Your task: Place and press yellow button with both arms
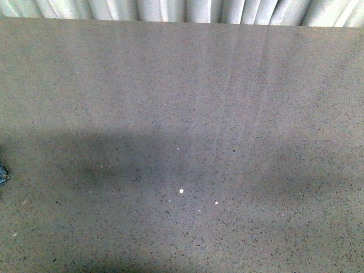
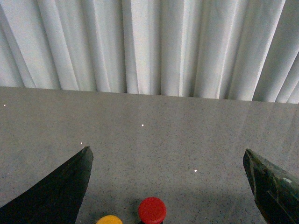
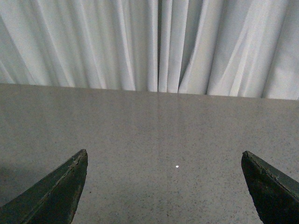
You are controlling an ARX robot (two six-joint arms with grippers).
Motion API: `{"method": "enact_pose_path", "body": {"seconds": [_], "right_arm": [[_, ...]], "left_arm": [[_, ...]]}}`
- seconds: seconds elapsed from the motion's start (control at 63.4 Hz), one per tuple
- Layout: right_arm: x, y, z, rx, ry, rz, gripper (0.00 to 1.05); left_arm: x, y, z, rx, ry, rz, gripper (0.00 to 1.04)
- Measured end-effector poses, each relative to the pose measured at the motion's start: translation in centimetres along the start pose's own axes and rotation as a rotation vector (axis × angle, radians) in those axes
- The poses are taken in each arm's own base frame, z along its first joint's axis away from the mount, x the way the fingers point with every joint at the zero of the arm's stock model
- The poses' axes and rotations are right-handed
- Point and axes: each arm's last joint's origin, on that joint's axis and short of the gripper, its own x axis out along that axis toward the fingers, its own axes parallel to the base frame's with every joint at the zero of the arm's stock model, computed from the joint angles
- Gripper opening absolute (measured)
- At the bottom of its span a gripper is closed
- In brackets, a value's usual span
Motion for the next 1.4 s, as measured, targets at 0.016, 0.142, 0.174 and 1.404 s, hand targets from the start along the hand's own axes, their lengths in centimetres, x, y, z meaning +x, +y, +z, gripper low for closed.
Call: {"method": "enact_pose_path", "body": {"seconds": [0.016,0.142,0.174,1.404], "right_arm": [[0.0,0.0,0.0,0.0,0.0,0.0,0.96],[0.0,0.0,0.0,0.0,0.0,0.0,0.96],[0.0,0.0,0.0,0.0,0.0,0.0,0.96],[0.0,0.0,0.0,0.0,0.0,0.001,0.96]], "left_arm": [[0.0,0.0,0.0,0.0,0.0,0.0,0.96],[0.0,0.0,0.0,0.0,0.0,0.0,0.96],[0.0,0.0,0.0,0.0,0.0,0.0,0.96],[7.8,5.0,-2.2,-0.181,0.41,0.012,0.96]]}}
